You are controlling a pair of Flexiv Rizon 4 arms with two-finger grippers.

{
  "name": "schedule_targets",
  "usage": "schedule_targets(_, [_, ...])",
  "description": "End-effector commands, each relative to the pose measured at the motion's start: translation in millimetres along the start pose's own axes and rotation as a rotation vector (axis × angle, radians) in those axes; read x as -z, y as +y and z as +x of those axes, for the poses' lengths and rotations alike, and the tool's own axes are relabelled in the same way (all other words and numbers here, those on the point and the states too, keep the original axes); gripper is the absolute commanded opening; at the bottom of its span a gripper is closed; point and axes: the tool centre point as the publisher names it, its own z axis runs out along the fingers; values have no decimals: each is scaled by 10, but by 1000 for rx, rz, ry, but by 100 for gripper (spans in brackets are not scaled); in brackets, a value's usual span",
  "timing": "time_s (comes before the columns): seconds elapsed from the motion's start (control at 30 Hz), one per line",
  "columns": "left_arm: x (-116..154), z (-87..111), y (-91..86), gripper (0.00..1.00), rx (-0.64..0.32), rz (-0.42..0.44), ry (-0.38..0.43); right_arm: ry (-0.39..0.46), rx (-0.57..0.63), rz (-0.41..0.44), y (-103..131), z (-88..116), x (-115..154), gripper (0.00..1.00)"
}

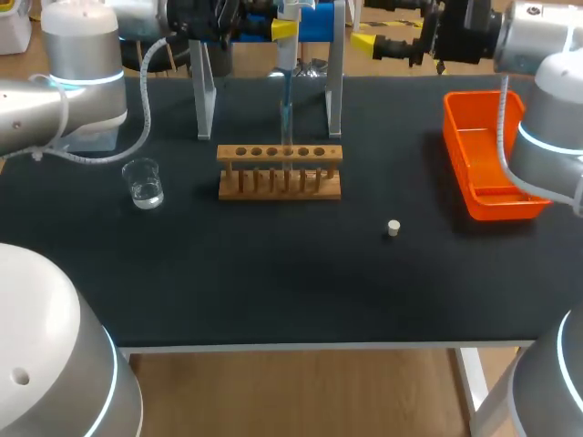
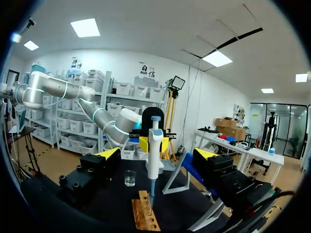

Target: Invert the test tube, pick up the pipette, mount the tip to pipette, aspirate from beaker and dispense into the tube, eject the tip, return the pipette, and cap with the stopper.

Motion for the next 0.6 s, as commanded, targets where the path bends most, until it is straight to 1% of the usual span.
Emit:
schedule_targets(0.03, [12, -23, 4, 0, -1, 1, 7, -9, -5, 0, 144, -26, -78, 84])
schedule_targets(0.1, [12, -23, 4, 0, -1, 1, 7, -6, -10, -12, 214, -18, -90, 79])
schedule_targets(0.2, [12, -23, 4, 0, -1, 1, 7, 4, -21, -29, 303, -16, -114, 67])
schedule_targets(0.27, [12, -23, 4, 0, -1, 1, 7, 11, -24, -30, 350, -11, -140, 49])
schedule_targets(0.33, [12, -23, 4, 0, -1, 1, 7, 31, -33, -38, 389, -4, -172, 43])
schedule_targets(0.37, [12, -23, 4, 0, -1, 1, 7, 39, -34, -38, 407, 4, -189, 37])
schedule_targets(0.4, [12, -23, 4, 0, -1, 1, 7, 41, -34, -39, 423, 9, -207, 28])
schedule_targets(0.47, [12, -23, 4, 0, -1, 1, 7, 52, -34, -41, 458, 16, -247, 15])
schedule_targets(0.5, [12, -23, 4, 0, -1, 1, 7, 53, -34, -40, 471, 17, -267, 0])
schedule_targets(0.6, [12, -23, 4, 0, -1, 1, 7, 63, -34, -37, 514, 18, -344, 0])
